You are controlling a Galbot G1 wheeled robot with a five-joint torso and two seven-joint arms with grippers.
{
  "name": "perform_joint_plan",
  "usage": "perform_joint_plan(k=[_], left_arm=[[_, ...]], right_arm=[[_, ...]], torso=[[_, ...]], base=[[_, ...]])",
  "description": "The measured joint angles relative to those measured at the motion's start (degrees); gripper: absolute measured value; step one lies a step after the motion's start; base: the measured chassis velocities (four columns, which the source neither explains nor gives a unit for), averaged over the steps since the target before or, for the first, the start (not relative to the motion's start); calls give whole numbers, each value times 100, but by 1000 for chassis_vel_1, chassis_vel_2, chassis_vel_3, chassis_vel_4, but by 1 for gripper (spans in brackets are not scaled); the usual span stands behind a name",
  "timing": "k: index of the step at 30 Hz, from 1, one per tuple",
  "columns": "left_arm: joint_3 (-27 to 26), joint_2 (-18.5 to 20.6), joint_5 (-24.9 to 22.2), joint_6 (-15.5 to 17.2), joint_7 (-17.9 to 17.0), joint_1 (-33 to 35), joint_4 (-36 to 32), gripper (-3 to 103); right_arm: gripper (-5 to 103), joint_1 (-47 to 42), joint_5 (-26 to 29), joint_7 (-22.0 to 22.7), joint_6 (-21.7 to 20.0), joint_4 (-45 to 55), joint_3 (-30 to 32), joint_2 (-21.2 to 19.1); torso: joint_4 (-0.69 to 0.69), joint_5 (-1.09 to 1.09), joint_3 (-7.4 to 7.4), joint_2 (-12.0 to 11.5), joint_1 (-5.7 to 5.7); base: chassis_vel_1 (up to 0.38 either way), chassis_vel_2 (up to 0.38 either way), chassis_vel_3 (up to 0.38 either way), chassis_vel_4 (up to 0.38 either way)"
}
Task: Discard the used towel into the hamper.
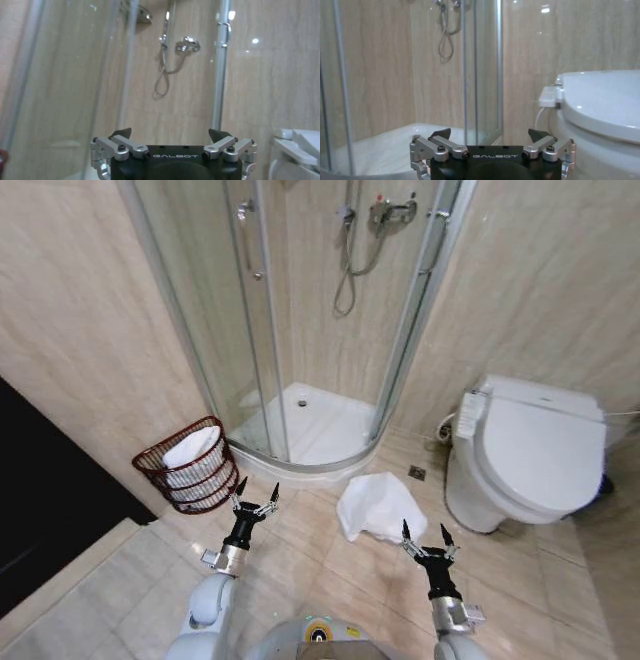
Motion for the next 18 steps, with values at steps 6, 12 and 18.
perform_joint_plan(k=[6,12,18], left_arm=[[15,-24,16,5,11,11,-4,100],[-4,-17,16,4,10,53,-30,100],[-5,-9,16,-10,16,73,-38,100]], right_arm=[[100,31,111,-237,73,-25,74,7],[100,43,194,-235,91,-104,128,-14],[100,25,193,-238,114,-137,89,7]], torso=[[0,0,1,0,2],[1,-4,0,2,1],[0,-2,1,2,1]], base=[[-150,-194,181,111],[32,28,-13,-14],[0,85,-21,-94]])
